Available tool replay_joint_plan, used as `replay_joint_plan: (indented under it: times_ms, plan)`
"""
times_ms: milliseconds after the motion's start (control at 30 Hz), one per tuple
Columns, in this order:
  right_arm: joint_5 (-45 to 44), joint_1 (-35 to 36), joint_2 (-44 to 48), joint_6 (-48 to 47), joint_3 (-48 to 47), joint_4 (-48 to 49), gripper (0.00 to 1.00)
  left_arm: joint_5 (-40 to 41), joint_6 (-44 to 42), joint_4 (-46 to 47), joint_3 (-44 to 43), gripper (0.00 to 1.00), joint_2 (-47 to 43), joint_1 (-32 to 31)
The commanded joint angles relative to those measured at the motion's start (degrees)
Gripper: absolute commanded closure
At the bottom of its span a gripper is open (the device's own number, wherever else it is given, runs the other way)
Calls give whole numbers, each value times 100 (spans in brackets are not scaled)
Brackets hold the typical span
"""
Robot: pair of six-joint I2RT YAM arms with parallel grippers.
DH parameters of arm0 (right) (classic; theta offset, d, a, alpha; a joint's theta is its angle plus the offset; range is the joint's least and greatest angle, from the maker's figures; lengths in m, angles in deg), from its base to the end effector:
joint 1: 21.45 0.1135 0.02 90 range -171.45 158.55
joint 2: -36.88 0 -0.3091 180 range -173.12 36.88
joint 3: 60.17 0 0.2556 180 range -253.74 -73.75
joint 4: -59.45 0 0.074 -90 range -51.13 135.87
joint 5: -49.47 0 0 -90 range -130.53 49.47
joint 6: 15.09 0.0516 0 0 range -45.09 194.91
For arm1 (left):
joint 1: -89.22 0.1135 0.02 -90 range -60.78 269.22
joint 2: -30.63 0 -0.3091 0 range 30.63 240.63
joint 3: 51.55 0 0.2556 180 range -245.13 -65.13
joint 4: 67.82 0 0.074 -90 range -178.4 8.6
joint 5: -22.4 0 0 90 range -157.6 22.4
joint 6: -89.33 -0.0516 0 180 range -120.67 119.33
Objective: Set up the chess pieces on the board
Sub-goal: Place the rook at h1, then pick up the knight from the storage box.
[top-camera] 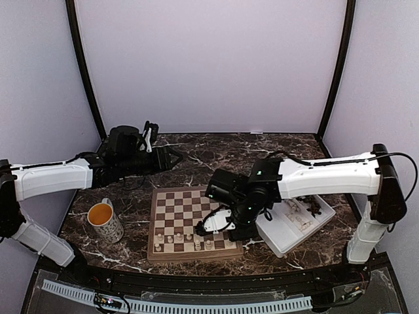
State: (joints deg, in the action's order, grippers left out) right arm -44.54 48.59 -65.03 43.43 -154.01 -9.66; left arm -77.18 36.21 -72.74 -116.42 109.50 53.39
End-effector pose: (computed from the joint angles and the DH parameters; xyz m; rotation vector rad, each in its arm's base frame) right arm 0.1279 0.3416 0.2577 -2.2446 1.8480 0.0118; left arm 0.2597 -0.1981 0.3145 0.1027 2.0277 -0.9950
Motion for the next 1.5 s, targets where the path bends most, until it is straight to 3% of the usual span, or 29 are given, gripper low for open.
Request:
replay_joint_plan:
  times_ms: [0,267,500,733,1100,1467]
  plan:
    - [354,-544,890,-51,163,-135,60,22,-409,-215,-234,39,-228,33]
    - [1194,-2835,2339,-136,1715,332,64,-1235,-1374,-322,-974,41,169,-51]
    - [1439,-4378,2710,-18,2556,615,71,-1393,-1379,-550,-1406,44,424,-229]
    - [1090,-4534,2336,135,3076,1017,74,-1278,-1198,-818,-1756,45,712,-249]
    - [871,-4544,1675,241,2913,1276,77,-1026,-1206,-1161,-1944,46,788,-252]
    - [1059,-4543,1349,225,3046,1063,69,-966,-1173,-1209,-1973,46,895,-252]
